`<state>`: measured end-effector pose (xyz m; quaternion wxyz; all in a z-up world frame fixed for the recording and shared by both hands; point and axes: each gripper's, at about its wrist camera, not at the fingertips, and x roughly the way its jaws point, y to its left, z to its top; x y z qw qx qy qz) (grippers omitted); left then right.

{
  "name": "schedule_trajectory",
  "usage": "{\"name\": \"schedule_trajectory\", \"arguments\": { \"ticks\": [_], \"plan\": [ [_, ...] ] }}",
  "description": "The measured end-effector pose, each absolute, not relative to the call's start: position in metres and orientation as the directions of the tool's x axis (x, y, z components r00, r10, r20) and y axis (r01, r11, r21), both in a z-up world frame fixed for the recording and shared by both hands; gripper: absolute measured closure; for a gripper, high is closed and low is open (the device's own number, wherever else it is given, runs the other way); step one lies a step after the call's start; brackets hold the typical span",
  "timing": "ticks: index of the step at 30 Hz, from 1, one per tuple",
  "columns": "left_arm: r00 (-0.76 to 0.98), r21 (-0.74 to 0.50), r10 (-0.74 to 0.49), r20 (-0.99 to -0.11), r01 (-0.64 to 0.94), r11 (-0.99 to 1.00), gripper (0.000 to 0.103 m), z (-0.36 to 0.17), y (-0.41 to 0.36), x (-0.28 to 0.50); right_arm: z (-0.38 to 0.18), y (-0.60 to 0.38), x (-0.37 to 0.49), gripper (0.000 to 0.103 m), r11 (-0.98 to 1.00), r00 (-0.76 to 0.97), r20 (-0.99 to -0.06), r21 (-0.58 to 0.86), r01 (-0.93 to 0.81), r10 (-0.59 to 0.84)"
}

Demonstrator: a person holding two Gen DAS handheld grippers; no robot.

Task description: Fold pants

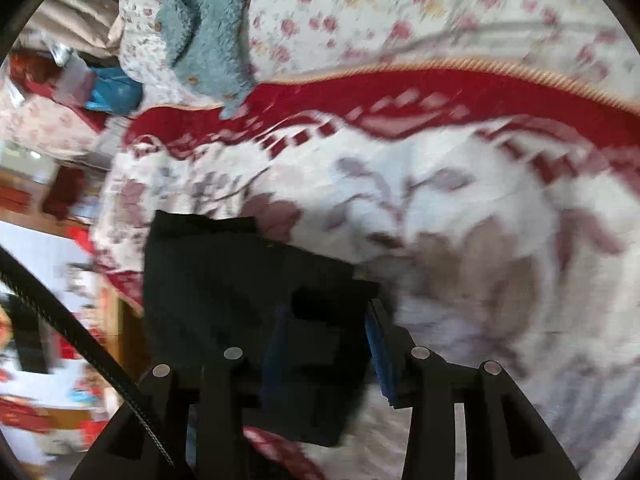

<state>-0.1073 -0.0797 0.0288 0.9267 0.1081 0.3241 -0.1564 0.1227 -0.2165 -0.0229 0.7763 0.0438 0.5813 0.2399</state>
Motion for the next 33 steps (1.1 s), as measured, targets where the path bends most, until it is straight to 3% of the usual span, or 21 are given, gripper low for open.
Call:
{"name": "schedule_trajectory", "arguments": {
  "ticks": [3,5,7,11,12,13,15,22,25,27,30,31,33],
  "plan": [
    [0.714,-0.255,-0.307,-0.629,0.184,0.949,0.046,0.057,-0.002,-0.055,0.004,-0.211,0.102,0.064,0.878,0.297,-0.868,0.267,-0.398,0.398],
    [0.639,-0.560,-0.497,-0.588,0.122,0.819,0.046,0.052,0.038,-0.021,0.016,-0.196,0.080,0.064,0.825,0.298,-0.832,0.291,-0.484,0.469],
    [0.597,-0.669,-0.558,-0.577,0.046,0.741,0.046,0.037,0.054,0.005,0.010,-0.177,0.060,0.064,0.787,0.290,-0.828,0.262,-0.559,0.481],
    [0.505,-0.617,-0.507,-0.699,-0.068,0.784,0.065,-0.009,0.051,0.037,-0.041,-0.149,0.049,0.064,0.776,0.263,-0.892,0.139,-0.616,0.368],
    [0.466,-0.595,-0.489,-0.737,-0.105,0.797,0.080,-0.030,0.047,0.043,-0.056,-0.150,0.051,0.064,0.781,0.257,-0.900,0.131,-0.611,0.352],
    [0.457,-0.583,-0.468,-0.756,-0.146,0.800,0.089,-0.046,0.051,0.041,-0.065,-0.157,0.052,0.063,0.783,0.269,-0.882,0.160,-0.601,0.387],
    [0.457,-0.654,-0.520,-0.721,-0.201,0.730,0.093,-0.062,0.065,0.043,-0.067,-0.167,0.052,0.063,0.783,0.283,-0.855,0.204,-0.588,0.434],
    [0.471,-0.599,-0.487,-0.736,-0.119,0.792,0.092,-0.025,0.066,0.043,-0.058,-0.167,0.054,0.061,0.779,0.271,-0.848,0.232,-0.583,0.456],
    [0.579,-0.599,-0.458,-0.675,-0.067,0.798,0.076,0.011,0.078,0.060,-0.031,-0.177,0.062,0.062,0.776,0.278,-0.800,0.328,-0.539,0.531],
    [0.624,-0.596,-0.444,-0.643,-0.044,0.802,0.046,0.023,0.080,0.074,-0.012,-0.181,0.074,0.062,0.789,0.336,-0.763,0.349,-0.505,0.553],
    [0.585,-0.526,-0.409,-0.700,-0.036,0.849,0.045,0.004,0.067,0.108,-0.006,-0.168,0.100,0.059,0.830,0.382,-0.780,0.297,-0.472,0.496],
    [0.510,-0.492,-0.377,-0.773,-0.106,0.864,0.045,-0.026,0.064,0.120,-0.017,-0.156,0.108,0.059,0.833,0.348,-0.813,0.272,-0.482,0.467],
    [0.439,-0.444,-0.346,-0.829,-0.140,0.885,0.052,-0.066,0.058,0.126,-0.050,-0.137,0.117,0.059,0.846,0.275,-0.892,0.187,-0.499,0.359]
  ]
}}
